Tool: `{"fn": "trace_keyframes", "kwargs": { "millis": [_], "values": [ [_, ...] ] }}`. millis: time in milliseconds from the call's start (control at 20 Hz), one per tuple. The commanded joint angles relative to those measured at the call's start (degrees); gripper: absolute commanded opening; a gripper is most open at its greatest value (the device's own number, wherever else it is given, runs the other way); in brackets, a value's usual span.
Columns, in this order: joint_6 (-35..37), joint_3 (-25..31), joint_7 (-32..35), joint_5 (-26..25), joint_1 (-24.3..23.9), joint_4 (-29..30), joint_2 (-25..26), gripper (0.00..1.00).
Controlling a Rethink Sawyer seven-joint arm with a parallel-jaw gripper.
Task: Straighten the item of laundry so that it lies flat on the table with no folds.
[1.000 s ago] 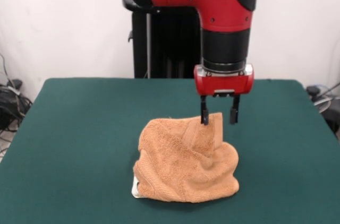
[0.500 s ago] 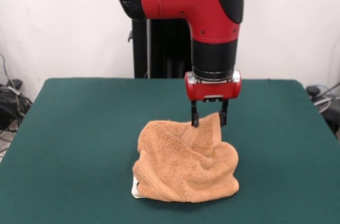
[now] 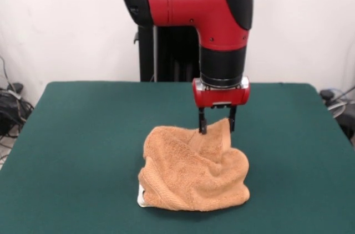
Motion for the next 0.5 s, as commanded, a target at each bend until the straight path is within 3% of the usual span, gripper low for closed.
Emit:
{"fn": "trace_keyframes", "kwargs": {
  "millis": [50,500],
  "values": [
    [-2.2,2.0,1.9,-3.0,1.1,-2.1,3.2,1.00],
    [-0.8,2.8,1.9,-2.0,0.9,-0.5,0.9,1.00]
  ]
}}
